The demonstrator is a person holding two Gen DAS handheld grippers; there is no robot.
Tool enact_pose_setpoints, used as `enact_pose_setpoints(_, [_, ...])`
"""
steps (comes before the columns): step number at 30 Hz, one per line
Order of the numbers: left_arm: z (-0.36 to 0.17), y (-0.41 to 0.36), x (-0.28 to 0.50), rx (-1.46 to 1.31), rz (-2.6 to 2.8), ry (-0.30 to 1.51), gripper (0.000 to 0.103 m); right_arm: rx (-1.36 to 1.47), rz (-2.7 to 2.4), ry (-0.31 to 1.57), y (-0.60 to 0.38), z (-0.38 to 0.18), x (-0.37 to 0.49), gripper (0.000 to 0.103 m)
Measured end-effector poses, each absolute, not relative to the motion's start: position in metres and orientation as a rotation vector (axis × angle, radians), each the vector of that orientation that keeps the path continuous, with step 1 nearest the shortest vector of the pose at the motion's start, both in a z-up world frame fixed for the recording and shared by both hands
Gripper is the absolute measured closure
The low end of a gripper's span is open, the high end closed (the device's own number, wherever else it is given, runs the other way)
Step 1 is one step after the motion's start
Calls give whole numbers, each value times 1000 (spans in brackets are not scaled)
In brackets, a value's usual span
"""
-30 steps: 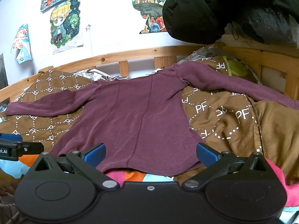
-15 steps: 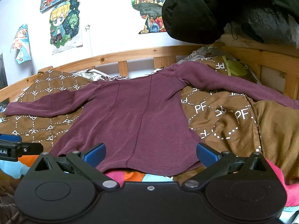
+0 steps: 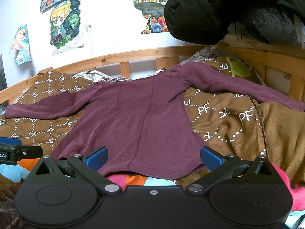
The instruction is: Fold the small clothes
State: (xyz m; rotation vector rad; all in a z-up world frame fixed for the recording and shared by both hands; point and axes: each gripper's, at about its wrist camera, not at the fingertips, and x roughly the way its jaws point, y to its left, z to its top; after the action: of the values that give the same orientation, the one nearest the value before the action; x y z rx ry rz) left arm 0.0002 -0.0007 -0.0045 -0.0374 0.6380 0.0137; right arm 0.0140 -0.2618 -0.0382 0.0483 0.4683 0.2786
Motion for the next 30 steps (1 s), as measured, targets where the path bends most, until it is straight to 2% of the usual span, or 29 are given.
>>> enact_pose_setpoints(30, [-4, -1, 1, -38, 14, 641, 1, 47, 277, 472, -263, -40, 15, 0])
